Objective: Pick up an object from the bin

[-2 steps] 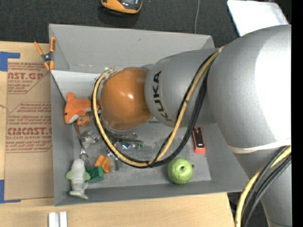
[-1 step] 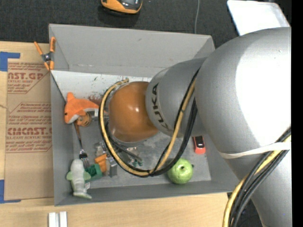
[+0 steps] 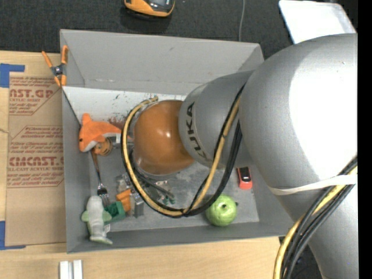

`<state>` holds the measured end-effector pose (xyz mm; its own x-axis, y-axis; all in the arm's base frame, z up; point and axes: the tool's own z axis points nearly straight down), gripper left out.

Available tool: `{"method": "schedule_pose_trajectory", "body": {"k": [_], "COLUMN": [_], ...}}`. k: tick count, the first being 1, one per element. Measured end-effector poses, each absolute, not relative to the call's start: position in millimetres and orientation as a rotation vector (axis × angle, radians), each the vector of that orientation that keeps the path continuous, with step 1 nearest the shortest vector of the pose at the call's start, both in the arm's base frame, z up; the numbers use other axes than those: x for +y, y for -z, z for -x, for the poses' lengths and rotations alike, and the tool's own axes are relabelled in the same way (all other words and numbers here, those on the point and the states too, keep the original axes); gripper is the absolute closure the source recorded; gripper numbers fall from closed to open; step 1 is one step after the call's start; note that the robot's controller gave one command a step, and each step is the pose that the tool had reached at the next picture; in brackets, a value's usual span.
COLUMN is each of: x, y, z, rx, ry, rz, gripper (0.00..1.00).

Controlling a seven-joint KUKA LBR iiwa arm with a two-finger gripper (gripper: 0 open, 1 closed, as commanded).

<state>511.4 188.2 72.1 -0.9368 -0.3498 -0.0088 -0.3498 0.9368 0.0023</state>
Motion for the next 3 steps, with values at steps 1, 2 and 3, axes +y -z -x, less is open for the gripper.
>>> {"method": "schedule_pose_trajectory", "body": {"k": [1, 2, 3], "x": [187, 188, 189], "y": [-108, -147, -178], "z": [-507.9, -510.1, -510.6], "rx": [3.095, 3.087, 3.084], "ry": [-0.002, -0.005, -0.006], "rz": [0.559, 0.558, 0.559], "gripper": [1.0, 1.0, 1.0]}}
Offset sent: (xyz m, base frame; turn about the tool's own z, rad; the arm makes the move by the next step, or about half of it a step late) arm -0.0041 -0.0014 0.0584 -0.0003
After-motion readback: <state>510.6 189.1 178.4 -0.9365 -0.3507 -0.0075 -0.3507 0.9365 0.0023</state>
